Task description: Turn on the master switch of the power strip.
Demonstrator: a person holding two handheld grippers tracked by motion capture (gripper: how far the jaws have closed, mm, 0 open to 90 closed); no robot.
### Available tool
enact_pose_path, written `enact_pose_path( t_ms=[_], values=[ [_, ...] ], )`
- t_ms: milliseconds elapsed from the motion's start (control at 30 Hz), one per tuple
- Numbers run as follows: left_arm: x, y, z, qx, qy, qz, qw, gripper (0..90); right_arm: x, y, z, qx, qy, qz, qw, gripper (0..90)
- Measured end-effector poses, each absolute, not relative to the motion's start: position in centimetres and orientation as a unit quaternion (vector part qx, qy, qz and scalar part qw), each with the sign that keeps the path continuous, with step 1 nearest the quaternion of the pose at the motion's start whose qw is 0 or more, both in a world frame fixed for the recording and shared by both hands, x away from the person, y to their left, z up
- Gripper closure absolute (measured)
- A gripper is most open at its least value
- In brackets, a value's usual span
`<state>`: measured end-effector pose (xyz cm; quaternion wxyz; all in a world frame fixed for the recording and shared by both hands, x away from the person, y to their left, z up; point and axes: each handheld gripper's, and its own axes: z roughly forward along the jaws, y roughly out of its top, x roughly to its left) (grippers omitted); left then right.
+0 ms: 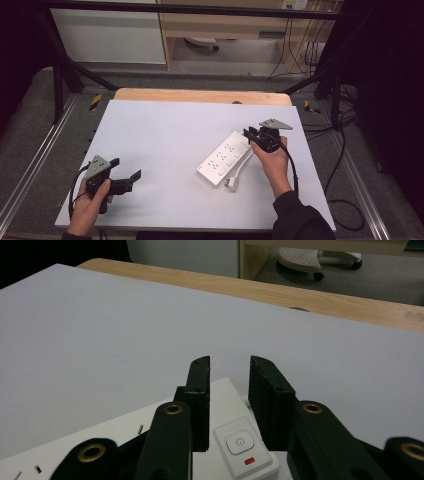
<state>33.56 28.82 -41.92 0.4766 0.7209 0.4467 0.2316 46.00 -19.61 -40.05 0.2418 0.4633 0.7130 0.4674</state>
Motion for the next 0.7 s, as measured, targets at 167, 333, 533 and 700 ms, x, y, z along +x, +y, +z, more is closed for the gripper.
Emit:
enact_pose_path(
  t_ms=[167,333,533,700],
  values=[
    [33.6,28.8,-41.9,0.721,0.447,0.231,0.477,6.0,46.0,-19.4,-39.8,0.459,0.711,0.473,0.245,59.5],
    [33.6,28.8,-41.9,0.721,0.447,0.231,0.477,6.0,46.0,-19.3,-39.5,0.456,0.707,0.478,0.254,53.8],
    [33.6,28.8,-41.9,0.721,0.447,0.231,0.476,6.0,46.0,-19.4,-39.2,0.456,0.706,0.478,0.253,44.9],
    [33.6,28.8,-41.9,0.721,0.447,0.231,0.476,6.0,45.9,-19.3,-38.9,0.464,0.703,0.477,0.25,34.9]
  ],
)
